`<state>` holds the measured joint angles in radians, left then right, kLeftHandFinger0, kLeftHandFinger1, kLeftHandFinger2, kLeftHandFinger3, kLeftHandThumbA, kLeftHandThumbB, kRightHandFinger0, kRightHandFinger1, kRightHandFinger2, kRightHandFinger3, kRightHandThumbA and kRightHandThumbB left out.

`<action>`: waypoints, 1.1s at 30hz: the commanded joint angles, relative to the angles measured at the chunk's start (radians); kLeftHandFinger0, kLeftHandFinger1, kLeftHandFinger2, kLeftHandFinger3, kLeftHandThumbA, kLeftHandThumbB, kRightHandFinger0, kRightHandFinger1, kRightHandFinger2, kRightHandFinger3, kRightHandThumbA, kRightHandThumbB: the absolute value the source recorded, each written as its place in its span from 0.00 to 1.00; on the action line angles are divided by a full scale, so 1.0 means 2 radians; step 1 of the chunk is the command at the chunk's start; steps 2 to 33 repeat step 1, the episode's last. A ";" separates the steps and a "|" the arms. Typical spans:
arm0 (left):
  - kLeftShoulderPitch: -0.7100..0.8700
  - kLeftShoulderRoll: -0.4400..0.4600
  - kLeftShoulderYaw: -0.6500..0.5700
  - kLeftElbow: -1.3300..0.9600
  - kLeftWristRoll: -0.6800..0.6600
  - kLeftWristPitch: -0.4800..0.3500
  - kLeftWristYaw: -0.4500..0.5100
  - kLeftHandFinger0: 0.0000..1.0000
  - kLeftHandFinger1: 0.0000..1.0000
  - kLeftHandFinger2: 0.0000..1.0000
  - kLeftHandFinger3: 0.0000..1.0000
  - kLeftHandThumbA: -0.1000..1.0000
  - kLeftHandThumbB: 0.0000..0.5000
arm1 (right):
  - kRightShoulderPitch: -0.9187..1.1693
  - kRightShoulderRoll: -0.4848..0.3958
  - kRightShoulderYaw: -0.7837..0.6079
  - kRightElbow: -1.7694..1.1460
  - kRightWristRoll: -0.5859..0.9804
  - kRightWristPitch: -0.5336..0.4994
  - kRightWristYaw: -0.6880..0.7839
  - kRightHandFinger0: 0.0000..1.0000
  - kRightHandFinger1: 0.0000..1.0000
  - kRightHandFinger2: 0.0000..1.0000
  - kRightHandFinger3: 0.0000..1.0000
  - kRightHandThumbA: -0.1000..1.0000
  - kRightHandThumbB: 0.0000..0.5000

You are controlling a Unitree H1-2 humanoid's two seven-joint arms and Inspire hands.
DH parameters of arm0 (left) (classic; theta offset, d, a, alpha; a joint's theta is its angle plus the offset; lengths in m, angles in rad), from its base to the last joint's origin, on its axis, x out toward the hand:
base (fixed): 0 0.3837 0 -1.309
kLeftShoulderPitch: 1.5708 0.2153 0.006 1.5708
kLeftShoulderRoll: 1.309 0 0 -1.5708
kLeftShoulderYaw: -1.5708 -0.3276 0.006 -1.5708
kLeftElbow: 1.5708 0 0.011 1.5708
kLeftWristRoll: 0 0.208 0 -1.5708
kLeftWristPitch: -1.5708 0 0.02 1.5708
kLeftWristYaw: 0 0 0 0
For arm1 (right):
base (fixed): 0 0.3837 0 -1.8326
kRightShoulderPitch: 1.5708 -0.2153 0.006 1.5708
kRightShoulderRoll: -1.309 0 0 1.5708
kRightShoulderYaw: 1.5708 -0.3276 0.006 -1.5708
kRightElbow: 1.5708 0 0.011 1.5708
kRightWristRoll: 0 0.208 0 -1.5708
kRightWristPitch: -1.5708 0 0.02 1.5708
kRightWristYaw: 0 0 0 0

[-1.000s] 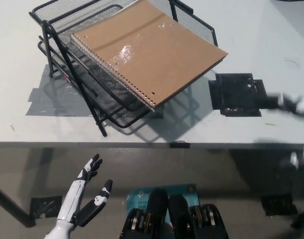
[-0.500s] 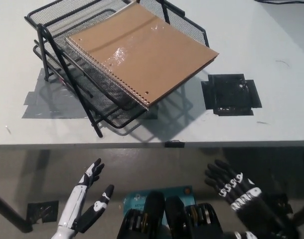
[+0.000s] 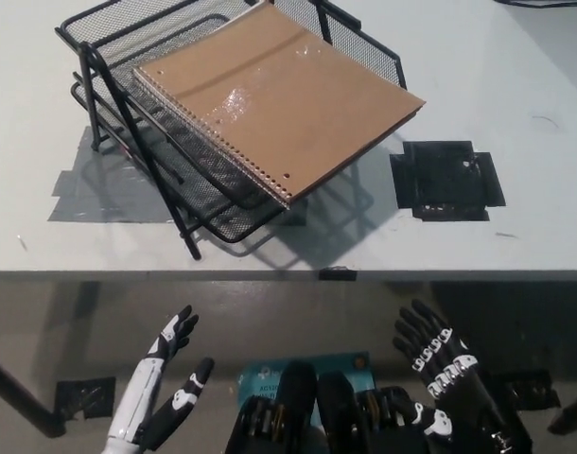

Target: A person hands a notebook to the robot and the robot grabs it with its right hand and places it in the file tray kept in the centre of the desk infront of it.

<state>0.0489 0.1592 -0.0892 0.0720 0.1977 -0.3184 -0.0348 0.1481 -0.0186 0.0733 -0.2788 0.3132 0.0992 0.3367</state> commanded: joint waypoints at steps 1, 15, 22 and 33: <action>-0.004 0.005 0.003 -0.019 -0.006 -0.017 -0.002 1.00 1.00 1.00 1.00 0.81 0.63 | -0.004 -0.001 0.003 -0.003 -0.020 -0.032 -0.009 1.00 1.00 1.00 1.00 1.00 0.66; -0.004 0.005 0.003 -0.019 -0.006 -0.017 -0.002 1.00 1.00 1.00 1.00 0.81 0.63 | -0.004 -0.001 0.003 -0.003 -0.020 -0.032 -0.009 1.00 1.00 1.00 1.00 1.00 0.66; -0.004 0.005 0.003 -0.019 -0.006 -0.017 -0.002 1.00 1.00 1.00 1.00 0.81 0.63 | -0.004 -0.001 0.003 -0.003 -0.020 -0.032 -0.009 1.00 1.00 1.00 1.00 1.00 0.66; -0.004 0.005 0.003 -0.019 -0.006 -0.017 -0.002 1.00 1.00 1.00 1.00 0.81 0.63 | -0.004 -0.001 0.003 -0.003 -0.020 -0.032 -0.009 1.00 1.00 1.00 1.00 1.00 0.66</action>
